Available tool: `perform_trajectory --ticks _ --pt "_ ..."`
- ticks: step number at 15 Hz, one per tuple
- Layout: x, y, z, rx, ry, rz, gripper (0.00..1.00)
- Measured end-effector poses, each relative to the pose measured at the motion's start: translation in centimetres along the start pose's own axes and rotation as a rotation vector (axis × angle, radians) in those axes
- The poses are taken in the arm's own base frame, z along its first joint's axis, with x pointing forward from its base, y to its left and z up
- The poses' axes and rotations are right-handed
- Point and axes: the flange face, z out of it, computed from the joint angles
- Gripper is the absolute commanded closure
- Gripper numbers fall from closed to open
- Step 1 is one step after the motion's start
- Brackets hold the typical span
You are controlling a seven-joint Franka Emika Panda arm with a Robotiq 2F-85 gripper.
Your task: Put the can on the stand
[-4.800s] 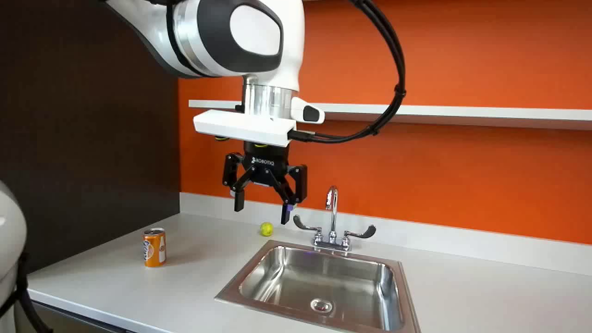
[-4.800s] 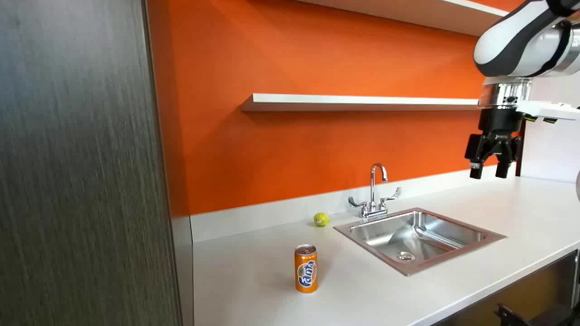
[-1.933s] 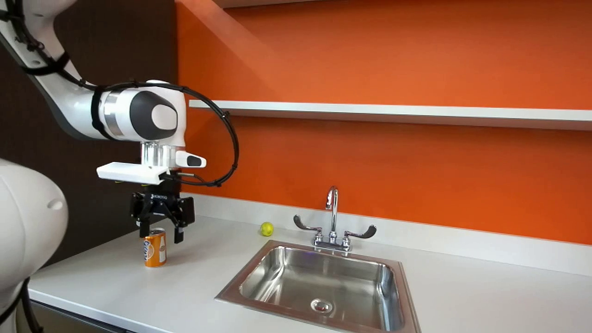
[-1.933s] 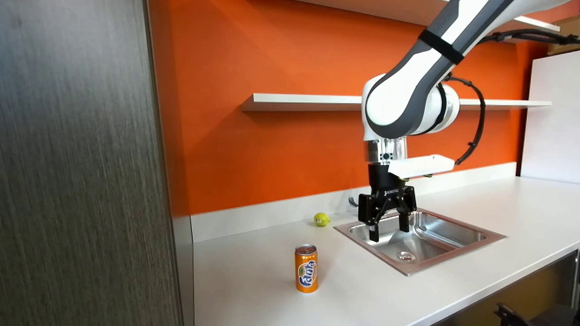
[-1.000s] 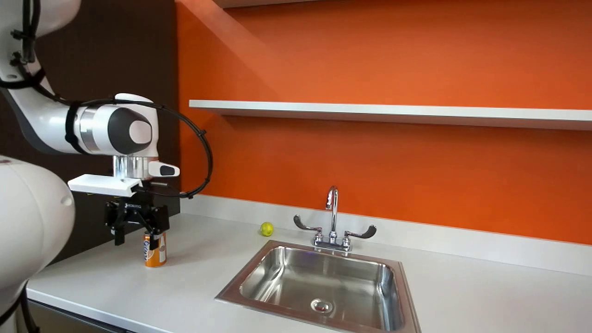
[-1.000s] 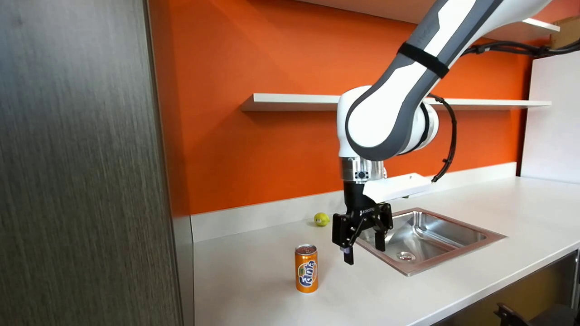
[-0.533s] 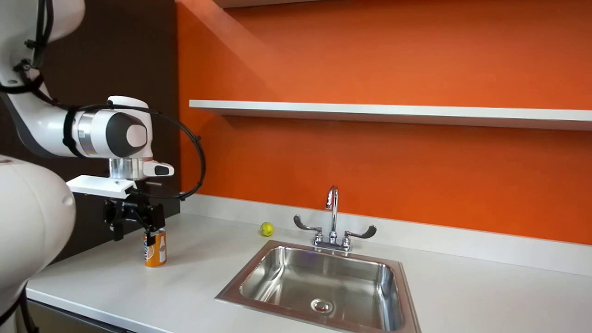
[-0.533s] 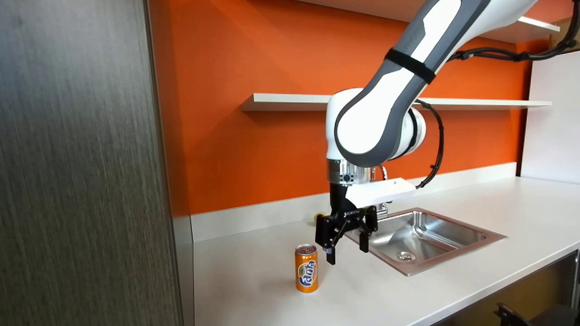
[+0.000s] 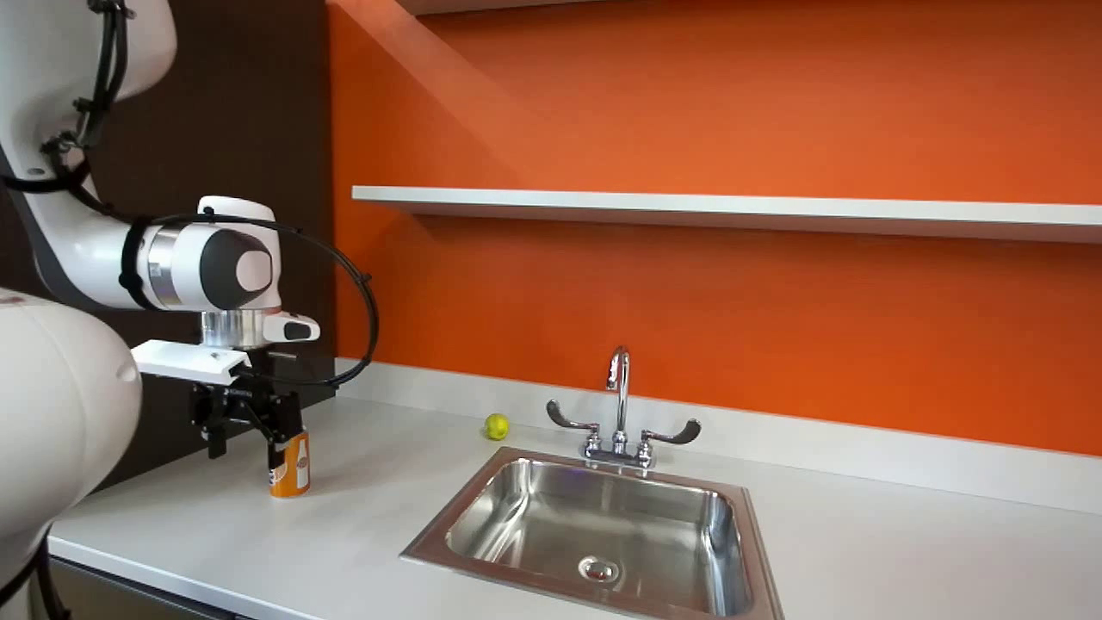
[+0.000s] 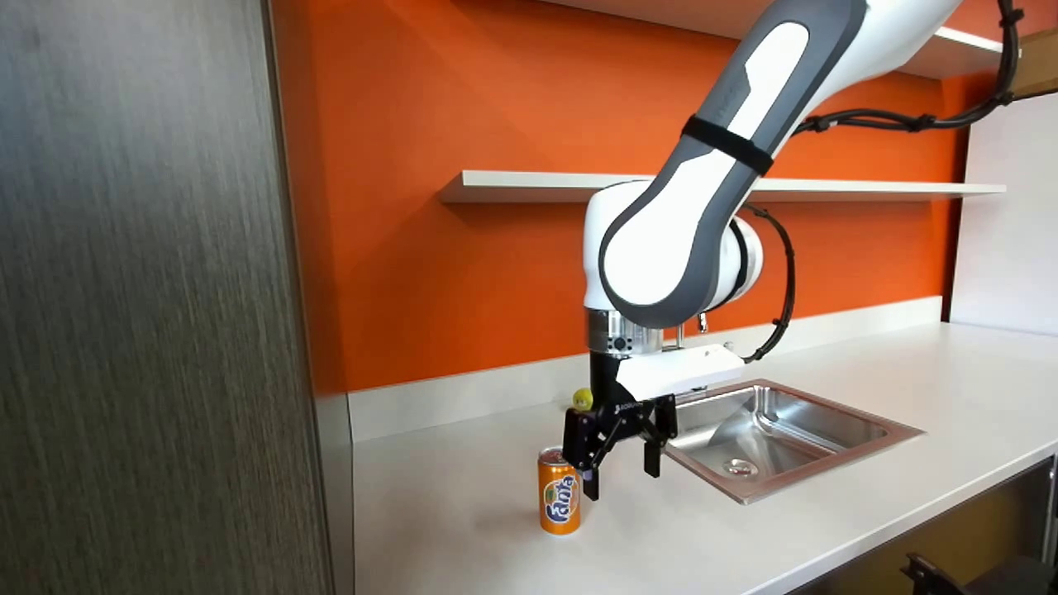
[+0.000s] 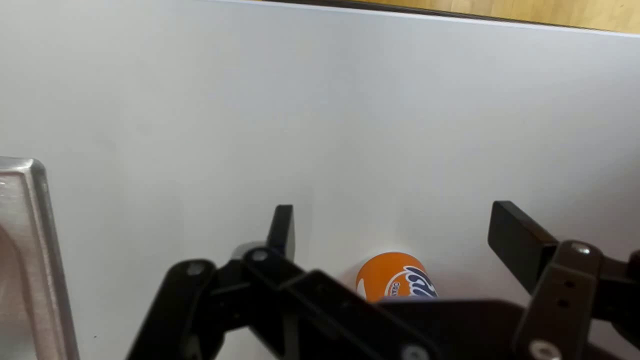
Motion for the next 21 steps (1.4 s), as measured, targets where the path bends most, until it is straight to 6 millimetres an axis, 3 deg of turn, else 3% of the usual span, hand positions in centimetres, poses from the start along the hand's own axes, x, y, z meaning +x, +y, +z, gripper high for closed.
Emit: perform_trajectory --ticks 11,21 --pt "-0.1 -3.0 1.4 0.008 0.041 -0.071 0.0" --pt "0.8 -3.9 2.4 0.027 0.124 -0.049 0.0"
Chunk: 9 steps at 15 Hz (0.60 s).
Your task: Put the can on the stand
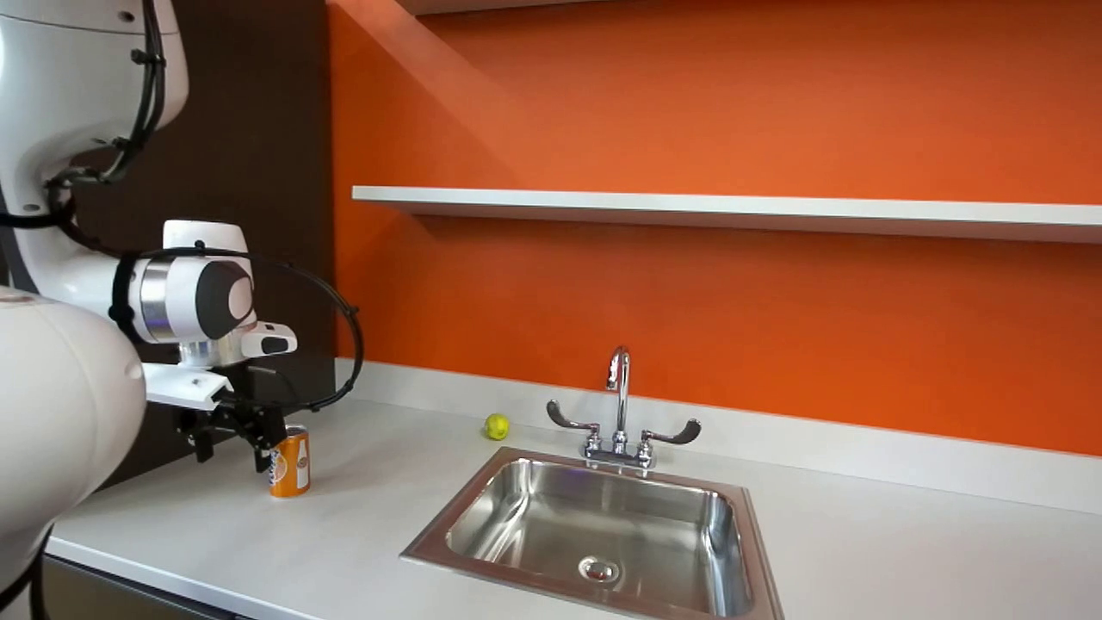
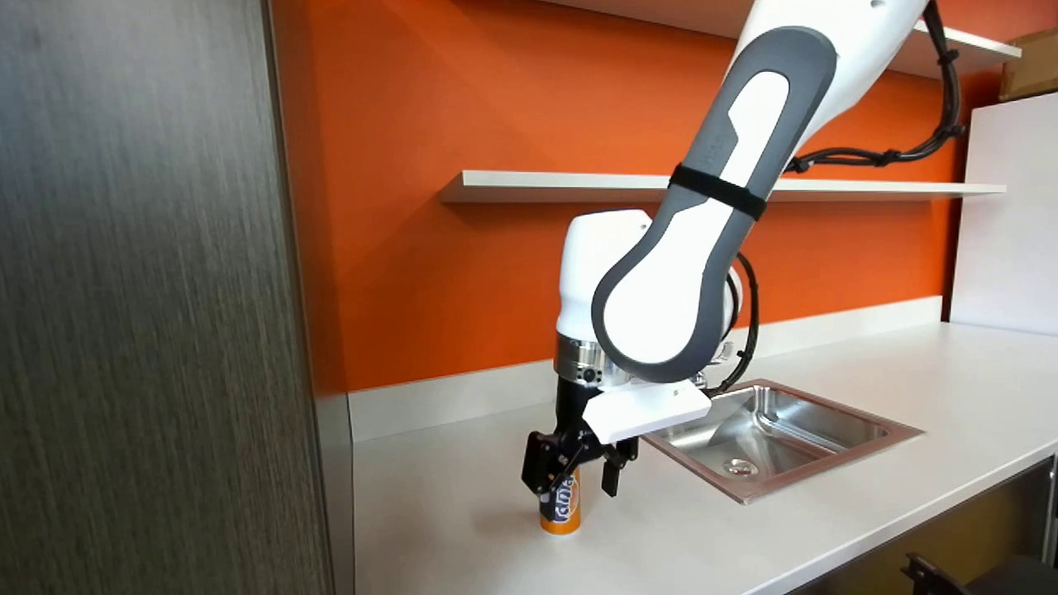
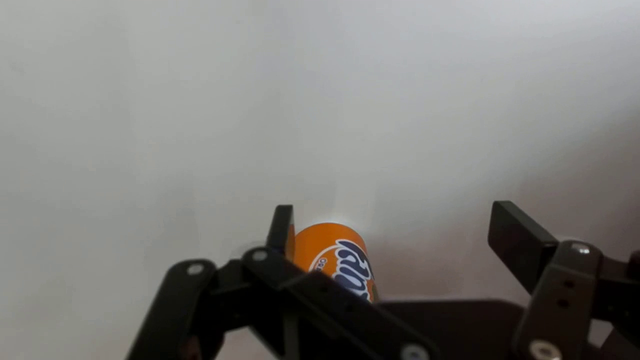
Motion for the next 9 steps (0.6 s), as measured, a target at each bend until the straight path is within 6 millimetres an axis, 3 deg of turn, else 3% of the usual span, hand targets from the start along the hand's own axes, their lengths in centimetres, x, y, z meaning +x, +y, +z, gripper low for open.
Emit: perform_trajectory --ticks 9 --pt "0.85 0.68 -0.26 -0.017 0.095 0.034 0.0"
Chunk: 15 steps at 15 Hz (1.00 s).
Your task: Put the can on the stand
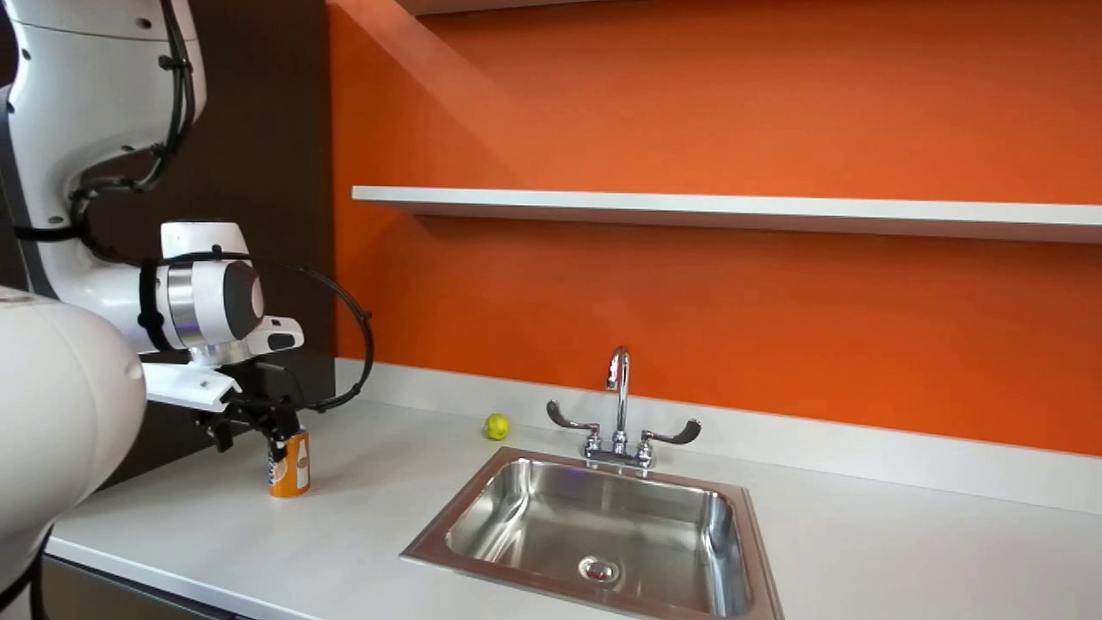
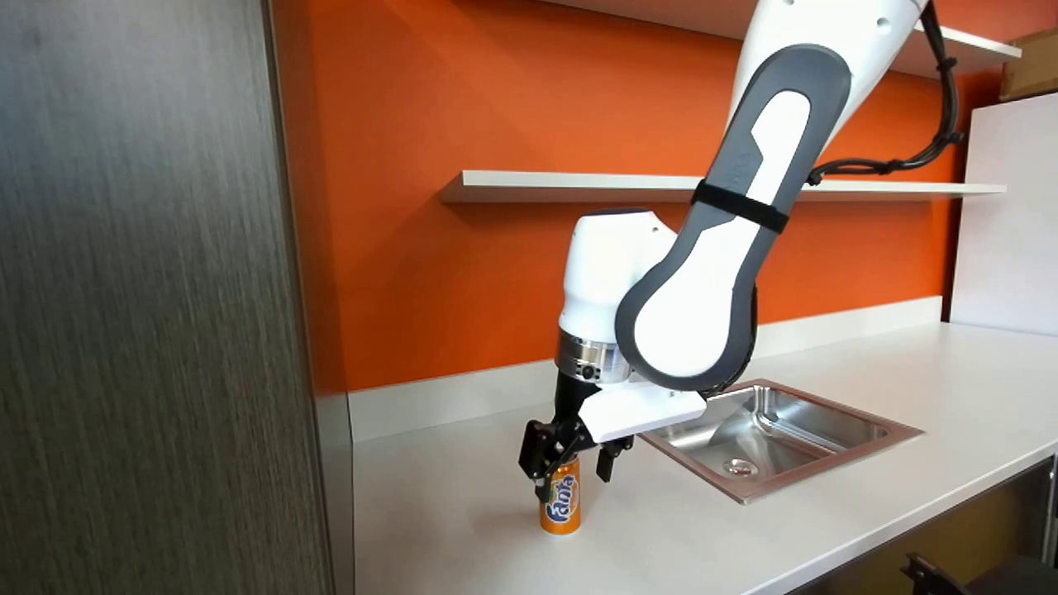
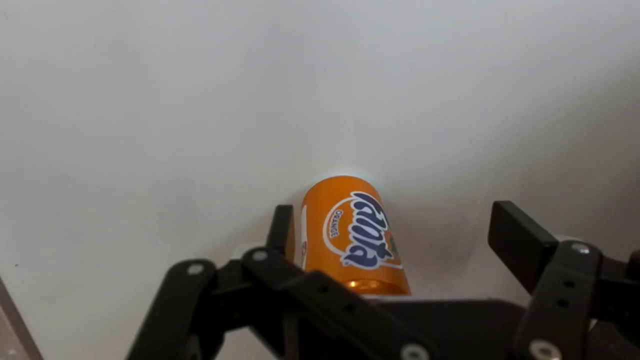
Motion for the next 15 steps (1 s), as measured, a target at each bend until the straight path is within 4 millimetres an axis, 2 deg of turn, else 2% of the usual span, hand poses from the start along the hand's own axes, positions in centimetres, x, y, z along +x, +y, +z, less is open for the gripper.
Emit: perform_trajectory --ticks 15 --pt "0.8 0.12 0.28 -0.02 0.089 0.005 0.0"
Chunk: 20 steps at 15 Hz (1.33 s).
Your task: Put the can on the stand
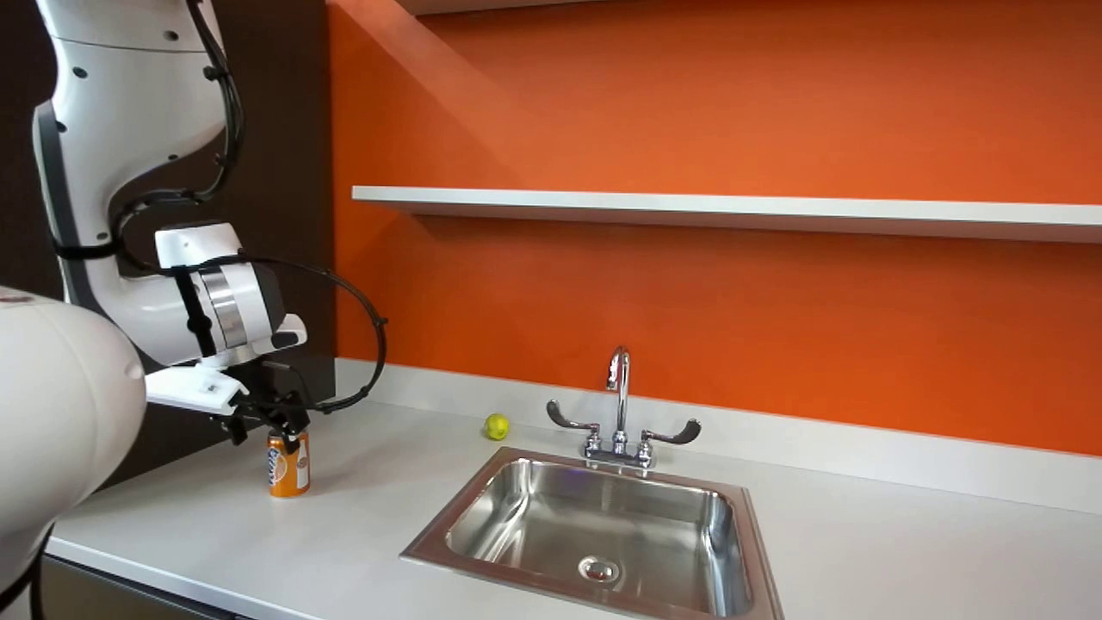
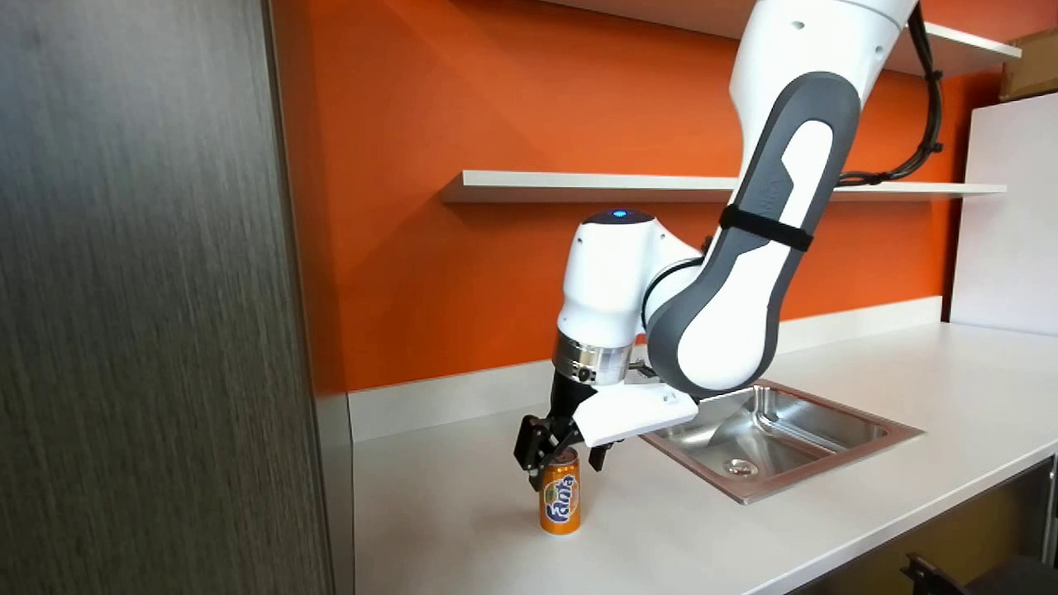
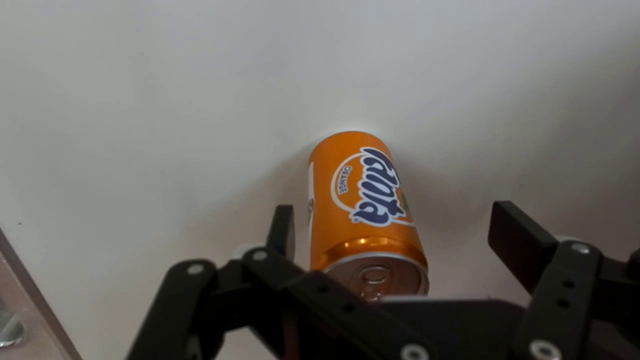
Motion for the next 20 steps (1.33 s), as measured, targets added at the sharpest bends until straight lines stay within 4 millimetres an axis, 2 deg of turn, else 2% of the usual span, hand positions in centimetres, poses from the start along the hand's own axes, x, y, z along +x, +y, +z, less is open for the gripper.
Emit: perform_trajectory --ticks 18,19,20 --pt "1.0 -0.7 2.2 -0.023 0.023 0.0 0.0" --pt "1.1 -0.7 2.3 -0.024 0.024 -0.001 0.25" --pt "1.1 -0.6 2.4 -0.025 0.025 0.001 0.26"
